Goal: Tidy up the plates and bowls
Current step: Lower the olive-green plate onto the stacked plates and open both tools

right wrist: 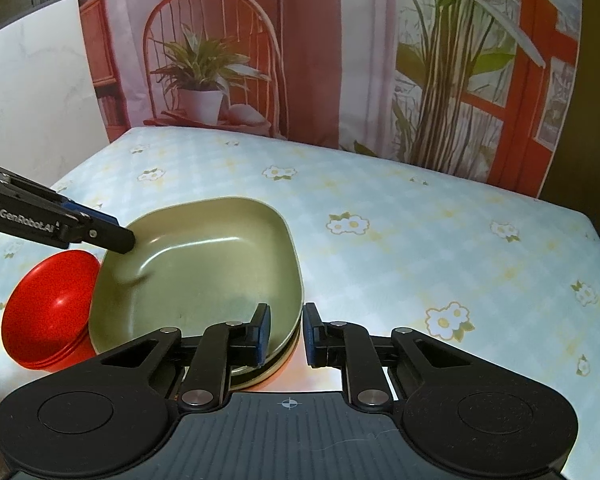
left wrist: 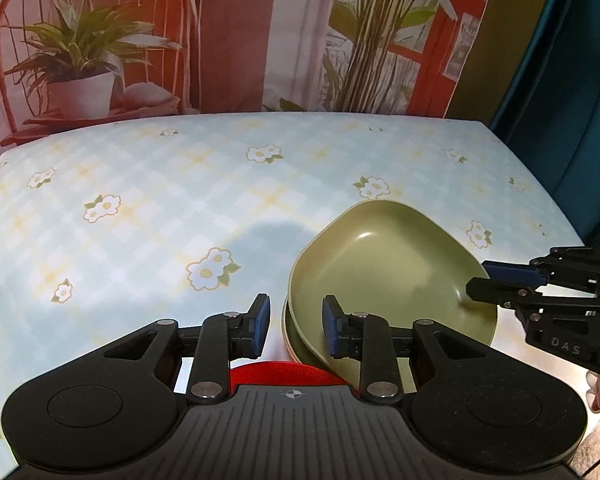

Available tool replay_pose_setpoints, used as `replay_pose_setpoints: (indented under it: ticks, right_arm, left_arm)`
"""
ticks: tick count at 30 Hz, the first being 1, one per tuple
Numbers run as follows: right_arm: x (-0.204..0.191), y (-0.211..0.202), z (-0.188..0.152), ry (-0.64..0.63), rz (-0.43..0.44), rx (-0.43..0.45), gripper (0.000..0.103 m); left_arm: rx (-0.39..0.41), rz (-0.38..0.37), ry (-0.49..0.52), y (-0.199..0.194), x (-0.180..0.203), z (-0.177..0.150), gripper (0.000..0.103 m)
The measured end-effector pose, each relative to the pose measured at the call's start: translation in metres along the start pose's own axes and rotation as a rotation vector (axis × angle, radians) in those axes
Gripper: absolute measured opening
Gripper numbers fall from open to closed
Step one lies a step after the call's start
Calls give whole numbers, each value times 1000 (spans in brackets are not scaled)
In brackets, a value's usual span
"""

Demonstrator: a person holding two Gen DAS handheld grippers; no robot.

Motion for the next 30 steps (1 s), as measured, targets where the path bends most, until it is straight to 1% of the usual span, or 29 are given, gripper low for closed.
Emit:
replay_pose_setpoints:
  ticks: [5,13,15,19,30]
  right_arm:
    - [1,1,0,-2,-9,-1,12]
    - [14,0,1,24,-33,18,12]
    - [15,0,2,33,-26,16,11]
    - [9,0,0,18,-10,9,10]
    - [7,4,-2,15,-22,-4,11]
  left_arm:
    - [-14,10,-6,4,-2,-3,30]
    - [-28,33,-15,11,-12,-5,30]
    - [-30,33,-20,12,-14,-6,30]
    - [-25,28,-23,11,-15,-5,30]
    - [-5,18,-15,3,-8,-1,30]
Point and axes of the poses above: each gripper's, at about its wrist camera, not at the fingertips, and y roughly the way its jaws point, x to its right, z to its top, the point moved 9 cm from there along y, roughly the way its jaws point, and after that the axes turned 6 degrees about y, right-handed, at the moved point
